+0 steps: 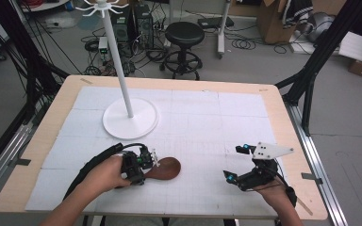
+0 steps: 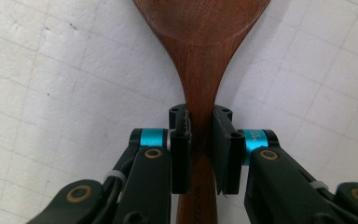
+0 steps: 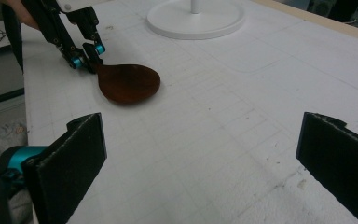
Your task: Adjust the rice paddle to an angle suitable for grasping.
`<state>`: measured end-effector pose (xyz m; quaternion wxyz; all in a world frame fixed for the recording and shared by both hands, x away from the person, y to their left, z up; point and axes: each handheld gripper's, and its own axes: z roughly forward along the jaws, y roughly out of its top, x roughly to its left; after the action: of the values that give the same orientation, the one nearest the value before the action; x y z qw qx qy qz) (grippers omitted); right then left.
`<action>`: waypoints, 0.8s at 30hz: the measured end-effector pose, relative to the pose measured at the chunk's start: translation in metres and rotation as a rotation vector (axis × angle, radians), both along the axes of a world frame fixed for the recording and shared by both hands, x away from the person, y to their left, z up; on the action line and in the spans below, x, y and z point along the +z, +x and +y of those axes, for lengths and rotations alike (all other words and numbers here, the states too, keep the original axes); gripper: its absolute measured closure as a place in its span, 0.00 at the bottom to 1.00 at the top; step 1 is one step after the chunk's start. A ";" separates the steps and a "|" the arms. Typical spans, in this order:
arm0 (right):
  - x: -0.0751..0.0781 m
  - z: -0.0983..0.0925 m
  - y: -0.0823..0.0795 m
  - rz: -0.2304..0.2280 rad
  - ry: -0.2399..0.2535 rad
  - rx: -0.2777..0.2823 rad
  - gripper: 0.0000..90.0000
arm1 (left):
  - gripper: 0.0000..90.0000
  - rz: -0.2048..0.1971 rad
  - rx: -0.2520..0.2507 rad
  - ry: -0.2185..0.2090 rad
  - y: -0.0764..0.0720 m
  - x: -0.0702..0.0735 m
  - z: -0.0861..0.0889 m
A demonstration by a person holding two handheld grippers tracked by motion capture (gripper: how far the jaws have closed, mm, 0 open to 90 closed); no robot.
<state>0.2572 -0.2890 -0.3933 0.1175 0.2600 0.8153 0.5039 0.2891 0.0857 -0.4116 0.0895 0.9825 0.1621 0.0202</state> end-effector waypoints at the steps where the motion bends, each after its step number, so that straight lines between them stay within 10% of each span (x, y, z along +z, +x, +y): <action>1: 0.000 0.000 0.000 -0.001 -0.001 0.002 0.01 | 0.87 0.001 0.000 -0.005 0.000 0.000 0.000; 24: 0.000 -0.002 0.000 -0.004 0.007 0.000 0.01 | 0.87 -0.073 -0.215 -0.104 0.008 0.015 -0.026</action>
<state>0.2573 -0.2908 -0.3928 0.1182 0.2596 0.8133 0.5071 0.2970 0.0601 -0.3964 0.1479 0.9869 0.0532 0.0376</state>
